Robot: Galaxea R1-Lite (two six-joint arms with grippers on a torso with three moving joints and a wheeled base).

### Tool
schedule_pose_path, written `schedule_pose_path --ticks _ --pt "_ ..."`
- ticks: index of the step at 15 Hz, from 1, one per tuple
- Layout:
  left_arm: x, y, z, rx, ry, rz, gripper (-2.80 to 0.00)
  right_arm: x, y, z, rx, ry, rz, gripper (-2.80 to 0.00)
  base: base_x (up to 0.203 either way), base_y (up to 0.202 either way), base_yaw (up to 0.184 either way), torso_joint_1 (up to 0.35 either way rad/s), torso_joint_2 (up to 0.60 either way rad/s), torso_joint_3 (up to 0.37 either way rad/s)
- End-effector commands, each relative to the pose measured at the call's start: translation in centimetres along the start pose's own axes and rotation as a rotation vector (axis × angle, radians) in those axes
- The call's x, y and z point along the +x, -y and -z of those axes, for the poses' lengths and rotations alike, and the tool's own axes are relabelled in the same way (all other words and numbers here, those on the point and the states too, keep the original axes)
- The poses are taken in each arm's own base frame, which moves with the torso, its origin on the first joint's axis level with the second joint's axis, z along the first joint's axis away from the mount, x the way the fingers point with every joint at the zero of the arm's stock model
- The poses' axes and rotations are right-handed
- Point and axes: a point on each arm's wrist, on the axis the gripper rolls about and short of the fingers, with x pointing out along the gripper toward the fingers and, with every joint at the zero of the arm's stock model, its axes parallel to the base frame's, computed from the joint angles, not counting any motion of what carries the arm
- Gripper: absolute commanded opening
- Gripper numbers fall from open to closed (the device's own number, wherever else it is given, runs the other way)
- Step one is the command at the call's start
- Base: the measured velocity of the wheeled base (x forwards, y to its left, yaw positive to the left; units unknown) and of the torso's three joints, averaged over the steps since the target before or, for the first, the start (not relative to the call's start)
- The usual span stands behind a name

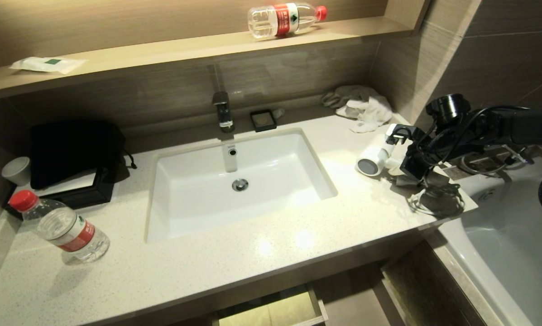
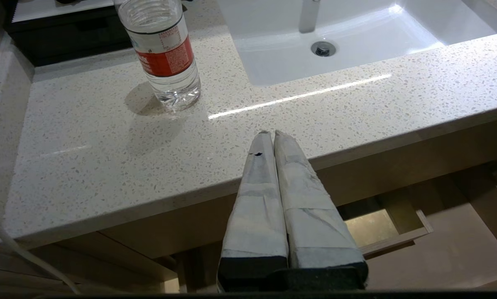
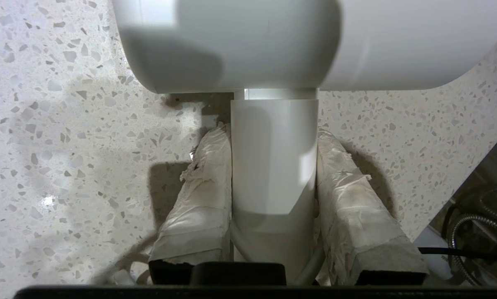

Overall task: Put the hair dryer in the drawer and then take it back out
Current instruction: Pick up the hairdryer

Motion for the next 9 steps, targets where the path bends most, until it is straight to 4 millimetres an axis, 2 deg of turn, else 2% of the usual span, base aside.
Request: schedule_pose_path --ticks 1,9 --pt "0.0 0.0 0.0 0.000 0.000 0.000 -2.80 -0.9 0.2 -0.4 -0.009 0.010 0.011 -2.80 0.000 0.000 0.000 0.000 0.00 0.000" --pt "0.0 0.0 0.0 0.000 0.001 0.000 -2.80 -3.7 0.3 -1.3 -0.013 0.029 0.034 -2.80 0.000 0.000 0.000 0.000 0.00 0.000"
